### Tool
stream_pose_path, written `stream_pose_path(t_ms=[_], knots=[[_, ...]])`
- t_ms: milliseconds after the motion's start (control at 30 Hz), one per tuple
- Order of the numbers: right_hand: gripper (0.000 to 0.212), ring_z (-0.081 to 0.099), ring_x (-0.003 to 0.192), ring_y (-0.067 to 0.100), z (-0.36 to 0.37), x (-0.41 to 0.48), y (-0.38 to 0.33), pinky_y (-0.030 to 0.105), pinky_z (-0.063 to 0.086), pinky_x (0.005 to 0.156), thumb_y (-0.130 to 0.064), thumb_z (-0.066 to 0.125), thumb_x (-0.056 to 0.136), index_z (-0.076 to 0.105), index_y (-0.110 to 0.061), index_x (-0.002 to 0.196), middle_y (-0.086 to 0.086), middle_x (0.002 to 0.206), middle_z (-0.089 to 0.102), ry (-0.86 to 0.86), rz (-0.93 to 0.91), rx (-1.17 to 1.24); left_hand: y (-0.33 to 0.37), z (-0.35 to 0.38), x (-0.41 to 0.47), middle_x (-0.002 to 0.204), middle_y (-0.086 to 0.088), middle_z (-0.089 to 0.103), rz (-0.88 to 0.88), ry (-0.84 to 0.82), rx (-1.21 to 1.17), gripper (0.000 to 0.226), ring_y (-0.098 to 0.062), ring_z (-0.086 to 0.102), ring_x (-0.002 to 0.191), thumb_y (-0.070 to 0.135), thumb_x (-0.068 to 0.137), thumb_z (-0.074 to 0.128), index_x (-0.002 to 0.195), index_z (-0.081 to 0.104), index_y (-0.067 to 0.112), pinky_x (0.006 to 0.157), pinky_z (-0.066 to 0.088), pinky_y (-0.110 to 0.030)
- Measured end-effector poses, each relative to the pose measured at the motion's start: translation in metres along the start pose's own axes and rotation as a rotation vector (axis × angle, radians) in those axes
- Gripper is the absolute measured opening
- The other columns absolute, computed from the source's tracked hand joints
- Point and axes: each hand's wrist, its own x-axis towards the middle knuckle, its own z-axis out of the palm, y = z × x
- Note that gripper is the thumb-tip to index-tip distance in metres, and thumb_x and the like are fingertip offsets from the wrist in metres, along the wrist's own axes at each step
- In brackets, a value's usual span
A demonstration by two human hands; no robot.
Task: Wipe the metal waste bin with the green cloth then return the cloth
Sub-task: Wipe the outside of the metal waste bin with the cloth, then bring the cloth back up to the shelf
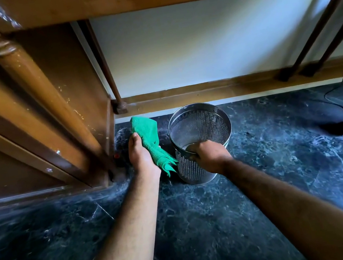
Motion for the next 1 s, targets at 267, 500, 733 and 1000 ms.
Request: stream_pose_path(t_ms=[267, 500, 733, 1000], knots=[[0.098, 0.041, 0.139, 0.018, -0.043, -0.024, -0.039, 0.021, 0.022, 0.12, -0.074, 0.063, 0.077, 0.035, -0.016, 0.15, 0.01, 0.151, 0.046, 0.155, -0.395, 0.23, 0.02, 0.013, -0.032, 0.126, -0.018, 0.068, -0.086, -0.038, -0.052, 0.048, -0.036, 0.068, 0.103, 0.041, 0.1, 0.052, 0.134, 0.059, 0.008, 0.086, 0.059, -0.046], [0.07, 0.06, 0.126, 0.029, -0.129, -0.053, -0.093, 0.033, 0.045, 0.108, -0.02, 0.069, 0.077, 0.05, -0.015, 0.144, 0.014, 0.143, 0.06, 0.034, -0.245, 0.305, 0.072, 0.036, -0.117, 0.141, -0.024, 0.056, -0.226, -0.162, -0.096, 0.053, -0.032, 0.059, 0.11, 0.037, 0.101, 0.046, 0.145, 0.048, 0.007, 0.102, 0.047, -0.049], [0.04, 0.071, 0.094, 0.031, -0.264, -0.095, -0.132, 0.047, 0.059, 0.086, 0.002, 0.056, 0.081, 0.07, -0.008, 0.116, 0.016, 0.103, 0.075, 0.025, 0.15, 0.973, 0.162, 0.047, -0.212, 0.141, -0.009, 0.06, -0.249, -0.24, 0.097, 0.085, -0.026, 0.059, 0.126, 0.055, 0.072, 0.07, 0.147, 0.045, 0.025, 0.095, 0.053, -0.045], [0.032, 0.066, 0.071, 0.017, -0.404, -0.131, -0.167, 0.024, 0.054, 0.064, -0.002, 0.056, 0.06, 0.073, -0.01, 0.086, 0.003, 0.075, 0.073, 0.047, 0.326, 1.387, 0.269, 0.053, -0.289, 0.119, -0.015, 0.074, -0.269, -0.519, 0.228, 0.03, -0.034, 0.069, 0.111, 0.028, 0.089, 0.067, 0.115, 0.075, 0.015, 0.091, 0.058, -0.046]])
